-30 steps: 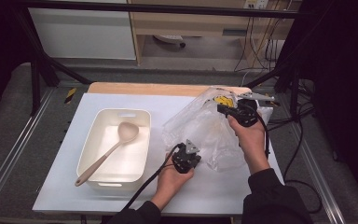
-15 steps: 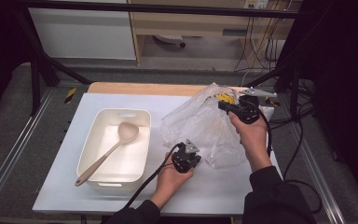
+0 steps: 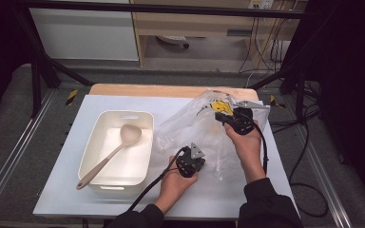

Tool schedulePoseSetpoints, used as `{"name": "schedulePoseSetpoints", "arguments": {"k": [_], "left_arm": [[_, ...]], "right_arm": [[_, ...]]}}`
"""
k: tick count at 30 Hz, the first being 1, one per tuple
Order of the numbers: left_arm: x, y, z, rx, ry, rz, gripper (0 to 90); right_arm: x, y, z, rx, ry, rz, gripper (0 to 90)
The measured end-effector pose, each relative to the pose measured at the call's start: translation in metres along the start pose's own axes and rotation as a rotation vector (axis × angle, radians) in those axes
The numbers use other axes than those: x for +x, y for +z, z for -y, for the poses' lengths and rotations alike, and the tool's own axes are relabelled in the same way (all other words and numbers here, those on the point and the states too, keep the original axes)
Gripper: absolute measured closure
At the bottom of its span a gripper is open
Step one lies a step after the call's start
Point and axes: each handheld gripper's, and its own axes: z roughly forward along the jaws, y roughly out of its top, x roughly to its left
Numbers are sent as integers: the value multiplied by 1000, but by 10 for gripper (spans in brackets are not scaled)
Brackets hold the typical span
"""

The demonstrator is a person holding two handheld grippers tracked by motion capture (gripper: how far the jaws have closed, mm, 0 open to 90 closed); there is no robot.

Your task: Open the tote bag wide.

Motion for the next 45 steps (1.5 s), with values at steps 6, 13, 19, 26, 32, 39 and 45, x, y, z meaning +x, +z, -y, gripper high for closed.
{"name": "schedulePoseSetpoints", "arguments": {"k": [6,13,19,26,32,39,45], "left_arm": [[4,0,0,5,-26,24,900],[5,-9,-3,-7,-38,38,900],[1,-43,-11,-45,-41,66,900],[0,-89,-17,-62,-47,101,900],[2,-116,-19,-96,-48,77,735],[12,-139,-19,-114,-81,25,474],[22,-155,-21,-138,-88,-44,288]], "right_arm": [[-12,-3,6,9,19,27,900],[-14,9,11,28,29,31,900],[-7,18,13,47,19,26,900],[2,19,14,60,0,12,900],[5,18,15,68,-16,9,900],[5,15,21,79,-19,16,900],[3,11,24,78,-11,20,900]]}}
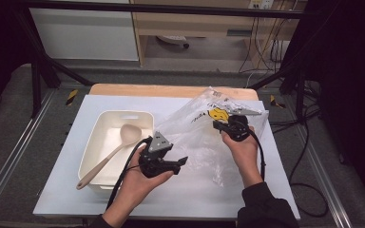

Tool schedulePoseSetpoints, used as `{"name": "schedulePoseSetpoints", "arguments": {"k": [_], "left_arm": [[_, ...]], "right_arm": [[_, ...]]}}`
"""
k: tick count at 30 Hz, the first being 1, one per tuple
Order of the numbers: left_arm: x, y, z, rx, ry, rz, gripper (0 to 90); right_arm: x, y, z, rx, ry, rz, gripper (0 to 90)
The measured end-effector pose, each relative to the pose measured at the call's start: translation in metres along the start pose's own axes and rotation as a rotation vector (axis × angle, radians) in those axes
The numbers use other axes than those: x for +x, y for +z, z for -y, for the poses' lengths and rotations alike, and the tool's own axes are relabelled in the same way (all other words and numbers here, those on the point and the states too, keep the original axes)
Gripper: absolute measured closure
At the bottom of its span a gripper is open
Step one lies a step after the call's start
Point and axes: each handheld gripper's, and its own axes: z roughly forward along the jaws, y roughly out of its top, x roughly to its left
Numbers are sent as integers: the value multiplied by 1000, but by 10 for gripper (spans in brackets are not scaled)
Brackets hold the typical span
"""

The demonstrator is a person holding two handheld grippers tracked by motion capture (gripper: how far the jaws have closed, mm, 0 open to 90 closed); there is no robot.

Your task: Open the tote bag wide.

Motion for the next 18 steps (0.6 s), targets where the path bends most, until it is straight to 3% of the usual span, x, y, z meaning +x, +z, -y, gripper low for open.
{"name": "schedulePoseSetpoints", "arguments": {"k": [4,7,13,18], "left_arm": [[11,-12,-2,-6,-6,-32,171],[23,-20,-2,-27,-37,-70,85],[53,-39,-3,-79,-84,-86,88],[71,-47,-1,-86,-119,-114,84]], "right_arm": [[0,-4,2,-5,3,2,900],[-1,-7,4,-6,5,4,900],[0,-8,7,0,-3,12,900],[-2,-9,8,0,-4,14,900]]}}
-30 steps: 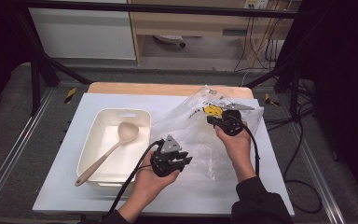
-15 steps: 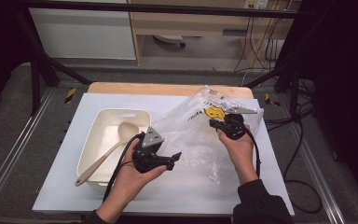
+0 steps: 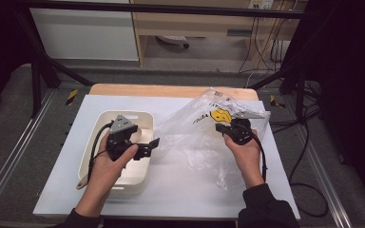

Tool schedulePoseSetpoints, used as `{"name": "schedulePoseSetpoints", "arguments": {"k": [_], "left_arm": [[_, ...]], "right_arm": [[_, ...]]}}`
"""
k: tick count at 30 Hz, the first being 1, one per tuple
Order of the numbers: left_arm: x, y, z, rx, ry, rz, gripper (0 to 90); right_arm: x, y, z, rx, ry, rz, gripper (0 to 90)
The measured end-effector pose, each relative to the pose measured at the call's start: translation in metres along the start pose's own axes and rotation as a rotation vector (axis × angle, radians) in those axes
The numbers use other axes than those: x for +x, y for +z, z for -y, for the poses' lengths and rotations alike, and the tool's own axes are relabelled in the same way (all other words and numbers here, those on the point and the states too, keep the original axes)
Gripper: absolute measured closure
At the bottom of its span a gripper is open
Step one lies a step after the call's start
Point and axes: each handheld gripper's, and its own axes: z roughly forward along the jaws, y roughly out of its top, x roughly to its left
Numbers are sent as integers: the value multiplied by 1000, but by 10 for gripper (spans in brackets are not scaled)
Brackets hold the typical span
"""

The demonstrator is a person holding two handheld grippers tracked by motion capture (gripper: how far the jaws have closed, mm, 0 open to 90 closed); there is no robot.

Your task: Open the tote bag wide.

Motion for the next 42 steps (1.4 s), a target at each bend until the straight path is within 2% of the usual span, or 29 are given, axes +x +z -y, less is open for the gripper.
{"name": "schedulePoseSetpoints", "arguments": {"k": [2,4,11,16,21,24,27,37,42], "left_arm": [[5,-6,1,-1,11,-10,83],[9,-12,2,-8,23,-40,74],[25,-25,14,3,-20,-70,77],[38,-38,16,-18,-55,-100,76],[46,-48,17,-3,-44,-130,76],[50,-54,19,-7,-60,-138,76],[53,-59,21,20,-57,-157,75],[65,-73,26,-7,-82,-169,73],[72,-80,32,-25,-110,-177,73]], "right_arm": [[-1,0,0,-1,-1,0,900],[-3,1,1,1,-2,1,900],[-8,1,3,10,7,2,900],[-9,2,3,19,9,-4,900],[-8,3,4,22,4,-8,900],[-7,2,4,25,5,-12,900],[-6,2,4,23,2,-14,900],[-5,3,5,31,-5,-13,900],[-4,3,5,35,-11,-18,900]]}}
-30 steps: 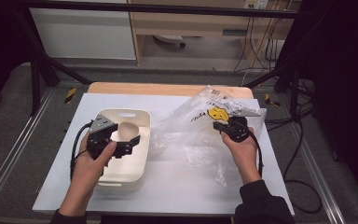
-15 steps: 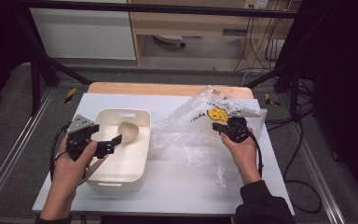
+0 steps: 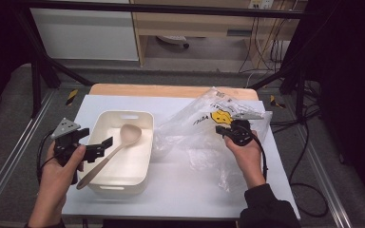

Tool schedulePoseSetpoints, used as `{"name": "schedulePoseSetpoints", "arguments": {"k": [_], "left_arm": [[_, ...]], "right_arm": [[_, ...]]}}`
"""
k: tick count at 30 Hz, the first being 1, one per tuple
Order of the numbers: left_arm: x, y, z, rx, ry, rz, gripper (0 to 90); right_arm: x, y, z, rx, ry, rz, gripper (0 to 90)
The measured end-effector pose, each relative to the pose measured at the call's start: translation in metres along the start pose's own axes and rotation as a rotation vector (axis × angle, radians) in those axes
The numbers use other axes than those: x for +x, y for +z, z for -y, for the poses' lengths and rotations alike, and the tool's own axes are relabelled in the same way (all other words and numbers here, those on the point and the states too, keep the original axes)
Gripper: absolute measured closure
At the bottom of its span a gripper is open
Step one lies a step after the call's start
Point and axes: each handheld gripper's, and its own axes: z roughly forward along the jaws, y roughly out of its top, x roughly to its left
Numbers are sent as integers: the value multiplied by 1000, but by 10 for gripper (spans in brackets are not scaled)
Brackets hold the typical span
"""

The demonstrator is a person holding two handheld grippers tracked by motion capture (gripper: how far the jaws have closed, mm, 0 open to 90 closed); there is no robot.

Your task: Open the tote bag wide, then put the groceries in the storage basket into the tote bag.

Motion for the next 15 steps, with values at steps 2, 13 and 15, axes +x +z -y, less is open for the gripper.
{"name": "schedulePoseSetpoints", "arguments": {"k": [2,13,15], "left_arm": [[2,-2,3,-1,-7,-2,73],[5,-6,14,39,-19,1,74],[5,-5,14,49,-22,3,74]], "right_arm": [[0,0,0,0,3,-1,900],[1,1,0,5,-2,-5,900],[0,0,0,5,-2,-6,900]]}}
